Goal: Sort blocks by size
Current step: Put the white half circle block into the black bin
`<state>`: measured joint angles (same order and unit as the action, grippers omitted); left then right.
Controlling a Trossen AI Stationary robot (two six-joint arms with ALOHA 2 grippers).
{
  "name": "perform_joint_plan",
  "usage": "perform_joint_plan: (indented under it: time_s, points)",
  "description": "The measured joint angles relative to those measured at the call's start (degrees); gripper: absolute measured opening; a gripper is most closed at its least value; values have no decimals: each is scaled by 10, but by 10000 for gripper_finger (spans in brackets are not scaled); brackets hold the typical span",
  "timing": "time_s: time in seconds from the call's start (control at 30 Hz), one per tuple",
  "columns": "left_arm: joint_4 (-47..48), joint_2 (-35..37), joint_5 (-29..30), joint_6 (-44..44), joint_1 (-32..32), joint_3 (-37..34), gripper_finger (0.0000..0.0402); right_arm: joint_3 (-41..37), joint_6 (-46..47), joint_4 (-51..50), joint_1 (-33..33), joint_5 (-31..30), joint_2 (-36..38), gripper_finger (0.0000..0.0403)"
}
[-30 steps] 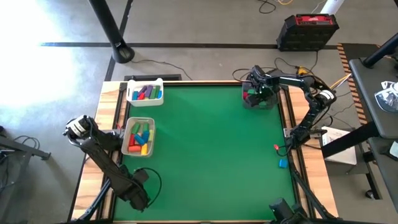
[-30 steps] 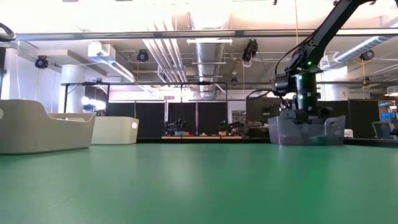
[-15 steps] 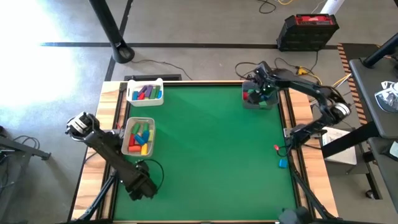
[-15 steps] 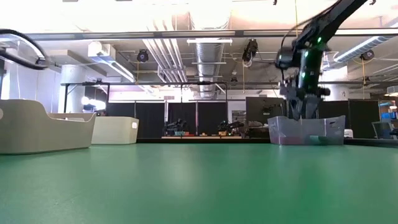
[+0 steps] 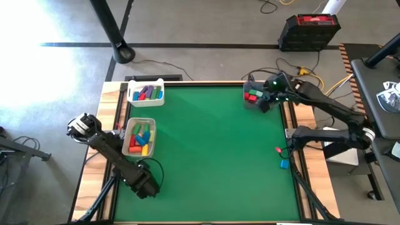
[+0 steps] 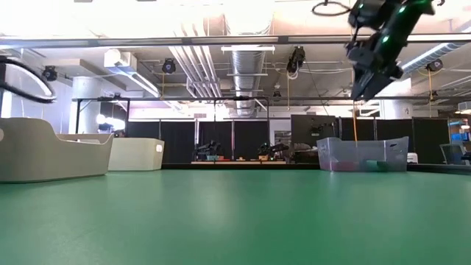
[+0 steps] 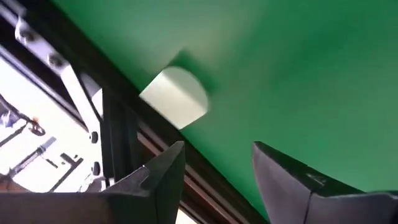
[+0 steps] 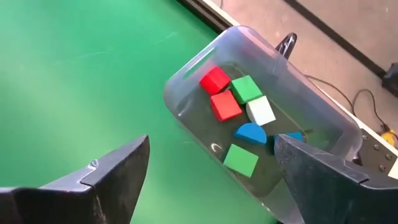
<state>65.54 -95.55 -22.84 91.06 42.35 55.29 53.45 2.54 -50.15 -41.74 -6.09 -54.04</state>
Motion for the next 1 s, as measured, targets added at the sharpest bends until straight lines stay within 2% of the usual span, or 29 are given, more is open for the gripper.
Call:
perform_joint_plan:
  time_s: [0.3,0.63,0.8,1.0]
  points:
    - [-24,3,-13,76,25,-72,152,0,20,-38,14,0,59,333]
    - [-93,8,-14,22,24,-124,150,-3,30,-59,14,0,60,339]
    - [-88,5,14,-42,26,-101,150,-3,30,-61,14,0,59,332]
    - [-118,3,118,-106,27,-50,151,-3,29,-61,14,0,59,336]
